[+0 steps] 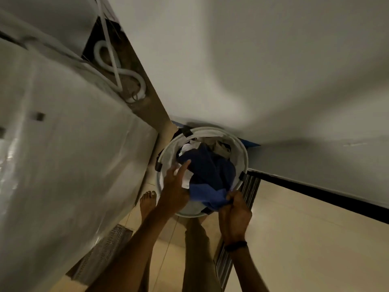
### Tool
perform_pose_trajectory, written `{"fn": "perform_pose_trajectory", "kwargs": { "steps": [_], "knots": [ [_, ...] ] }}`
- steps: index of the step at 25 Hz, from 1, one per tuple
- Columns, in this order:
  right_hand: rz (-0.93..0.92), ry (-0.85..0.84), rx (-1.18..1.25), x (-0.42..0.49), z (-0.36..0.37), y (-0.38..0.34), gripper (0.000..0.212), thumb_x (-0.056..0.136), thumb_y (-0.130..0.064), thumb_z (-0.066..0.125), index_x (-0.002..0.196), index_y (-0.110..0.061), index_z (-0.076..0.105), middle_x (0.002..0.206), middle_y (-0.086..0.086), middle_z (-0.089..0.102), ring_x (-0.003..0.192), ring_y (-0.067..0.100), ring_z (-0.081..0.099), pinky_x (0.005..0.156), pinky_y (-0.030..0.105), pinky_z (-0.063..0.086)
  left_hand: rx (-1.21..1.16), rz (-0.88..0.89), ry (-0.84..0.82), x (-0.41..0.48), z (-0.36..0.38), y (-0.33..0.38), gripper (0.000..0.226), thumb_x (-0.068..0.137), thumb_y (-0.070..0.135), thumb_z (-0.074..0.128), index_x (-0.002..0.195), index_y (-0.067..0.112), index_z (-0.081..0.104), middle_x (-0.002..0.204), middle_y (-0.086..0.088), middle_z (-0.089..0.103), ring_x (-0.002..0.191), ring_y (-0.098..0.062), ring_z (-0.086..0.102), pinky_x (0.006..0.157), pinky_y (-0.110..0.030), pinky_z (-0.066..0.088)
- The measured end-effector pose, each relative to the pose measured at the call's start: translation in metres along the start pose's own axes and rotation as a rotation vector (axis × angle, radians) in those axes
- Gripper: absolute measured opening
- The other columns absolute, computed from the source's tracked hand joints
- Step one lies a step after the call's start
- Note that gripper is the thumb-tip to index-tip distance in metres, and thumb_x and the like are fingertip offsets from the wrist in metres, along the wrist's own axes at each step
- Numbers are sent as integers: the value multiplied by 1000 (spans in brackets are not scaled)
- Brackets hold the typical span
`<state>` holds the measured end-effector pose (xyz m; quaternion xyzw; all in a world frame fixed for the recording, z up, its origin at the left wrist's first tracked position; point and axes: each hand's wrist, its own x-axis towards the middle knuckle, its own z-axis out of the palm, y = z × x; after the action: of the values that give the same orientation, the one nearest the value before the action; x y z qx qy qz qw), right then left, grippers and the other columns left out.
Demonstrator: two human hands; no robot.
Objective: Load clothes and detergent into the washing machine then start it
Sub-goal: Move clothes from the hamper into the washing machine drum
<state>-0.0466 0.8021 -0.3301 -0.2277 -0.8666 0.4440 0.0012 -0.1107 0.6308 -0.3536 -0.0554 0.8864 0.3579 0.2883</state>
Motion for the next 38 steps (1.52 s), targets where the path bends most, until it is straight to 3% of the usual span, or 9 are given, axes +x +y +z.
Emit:
{"fn": "perform_pose_trajectory", "kwargs": {
  "steps": [4, 10, 15, 19, 23, 26, 31, 35, 38],
  "knots": [
    [98, 174, 278, -12, -59, -85, 24, 82, 16, 46, 76, -6, 51, 80, -10, 54, 81, -2, 53, 75, 11, 40, 81, 335, 12, -32, -76, 68, 31, 73, 22, 63, 102, 15, 70, 118, -10, 65, 108, -31, 62, 89, -51, 52],
    [334, 183, 179, -25, -124, -187, 12, 82, -7, 57, 83, -19, 55, 94, 15, 59, 88, 28, 57, 88, 39, 52, -199, 457, -138, -160, -235, 168, 22, 73, 25, 79, 69, 20, 58, 67, 9, 59, 65, -9, 57, 62, -35, 48],
    [-96, 216, 434, -97, -119, -298, 55, 93, -37, 62, 136, -11, 38, 131, 8, 50, 122, 15, 54, 99, 26, 47, -487, 535, -184, -245, -335, 227, 25, 88, 32, 66, 76, 16, 52, 68, 1, 50, 64, -10, 48, 61, -25, 39],
    [-281, 71, 167, -124, -94, -331, 54, 91, -55, 45, 97, -4, 62, 88, 2, 63, 80, 1, 56, 73, 29, 47, -675, 603, -253, -297, -410, 253, 25, 98, 25, 56, 80, 8, 55, 72, -4, 64, 71, -15, 63, 69, -27, 51],
    [-339, -66, 253, -117, -111, -374, 30, 80, -44, 39, 72, -20, 54, 65, 2, 53, 59, -9, 53, 55, 8, 34, -532, 664, 78, -336, -487, 213, 24, 98, 27, 56, 79, 13, 59, 69, 7, 58, 66, -5, 53, 63, -20, 42],
    [-563, -134, 282, -114, -140, -432, 25, 83, -33, 40, 82, -16, 58, 72, -4, 58, 65, -15, 54, 57, 11, 36, -420, 539, 518, -352, -549, 158, 28, 99, 33, 56, 85, 9, 61, 73, 4, 56, 68, -6, 49, 67, -27, 39],
    [-715, 201, -157, -119, -138, -552, 25, 91, -24, 51, 108, -15, 66, 95, 5, 69, 83, 21, 61, 65, 25, 35, -446, 432, 989, -393, -609, 112, 31, 96, 44, 54, 70, 27, 53, 66, 11, 50, 61, -2, 45, 62, -23, 39],
    [-772, -25, 285, -133, -115, -623, 10, 89, -13, 57, 86, -11, 67, 73, -5, 62, 64, 1, 52, 62, 16, 38, -477, 366, 1366, -426, -651, 88, 33, 96, 49, 48, 68, 32, 48, 67, 16, 49, 64, 5, 45, 66, -17, 38],
    [-752, -225, 506, -148, -76, -667, 33, 97, -14, 55, 64, -17, 49, 58, -11, 44, 56, 1, 35, 57, 20, 33, -491, 328, 1269, -424, -663, 65, 38, 99, 50, 43, 67, 30, 44, 66, 15, 44, 60, 1, 41, 61, -21, 34]
  ]
}}
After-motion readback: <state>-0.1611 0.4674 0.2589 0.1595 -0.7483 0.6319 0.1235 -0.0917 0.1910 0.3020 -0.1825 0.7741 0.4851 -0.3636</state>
